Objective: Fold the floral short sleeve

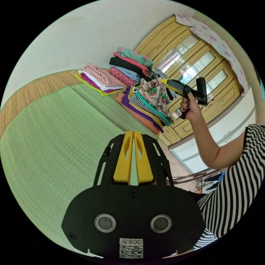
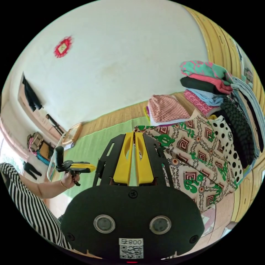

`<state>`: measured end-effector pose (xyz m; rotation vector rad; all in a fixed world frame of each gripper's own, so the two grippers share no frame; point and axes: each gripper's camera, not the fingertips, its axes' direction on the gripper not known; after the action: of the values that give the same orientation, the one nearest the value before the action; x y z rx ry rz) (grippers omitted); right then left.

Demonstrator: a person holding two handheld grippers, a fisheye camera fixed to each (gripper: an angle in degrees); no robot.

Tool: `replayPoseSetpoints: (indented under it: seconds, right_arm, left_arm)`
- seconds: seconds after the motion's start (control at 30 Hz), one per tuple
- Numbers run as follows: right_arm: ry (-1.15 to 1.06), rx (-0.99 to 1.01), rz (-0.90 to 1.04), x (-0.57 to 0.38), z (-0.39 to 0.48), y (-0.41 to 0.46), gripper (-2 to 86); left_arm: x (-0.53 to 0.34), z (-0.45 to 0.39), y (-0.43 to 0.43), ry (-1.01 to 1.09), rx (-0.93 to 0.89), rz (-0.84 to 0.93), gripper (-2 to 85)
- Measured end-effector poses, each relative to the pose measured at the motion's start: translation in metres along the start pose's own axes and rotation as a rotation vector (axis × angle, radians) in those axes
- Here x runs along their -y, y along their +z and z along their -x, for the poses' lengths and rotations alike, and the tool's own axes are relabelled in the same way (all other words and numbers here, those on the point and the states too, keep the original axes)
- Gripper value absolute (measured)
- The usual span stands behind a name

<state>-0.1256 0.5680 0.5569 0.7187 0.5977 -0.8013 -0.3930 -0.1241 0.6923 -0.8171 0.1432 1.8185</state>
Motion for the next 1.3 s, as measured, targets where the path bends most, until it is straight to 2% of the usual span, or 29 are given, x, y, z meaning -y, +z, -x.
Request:
replayPoseSetpoints:
  seconds: [0.2, 0.4, 0.57, 0.8, 1.3]
  right_arm:
    - [-0.170, 0.218, 0.084, -0.067, 0.075, -0.021, 0.5]
    - [-0.248, 0.442, 0.179, -0.134, 0.109, -0.050, 0.5]
    - [-0.258, 0.479, 0.242, -0.187, 0.108, -0.063, 0.5]
    - [-0.252, 0.551, 0.337, -0.252, 0.091, -0.058, 0.4]
    - [-0.220, 0.614, 0.316, -0.293, 0.016, -0.065, 0.6]
  left_arm:
    - [-0.055, -0.077, -0.089, -0.139, -0.041, -0.084, 0.4]
    - [-0.094, -0.147, -0.151, -0.257, -0.109, -0.176, 1.6]
    - [-0.101, -0.190, -0.161, -0.342, -0.179, -0.194, 3.5]
    - [-0.074, -0.222, -0.122, -0.498, -0.344, -0.179, 6.7]
    - [0.140, -0.307, 0.055, -0.698, -0.517, 0.077, 9.3]
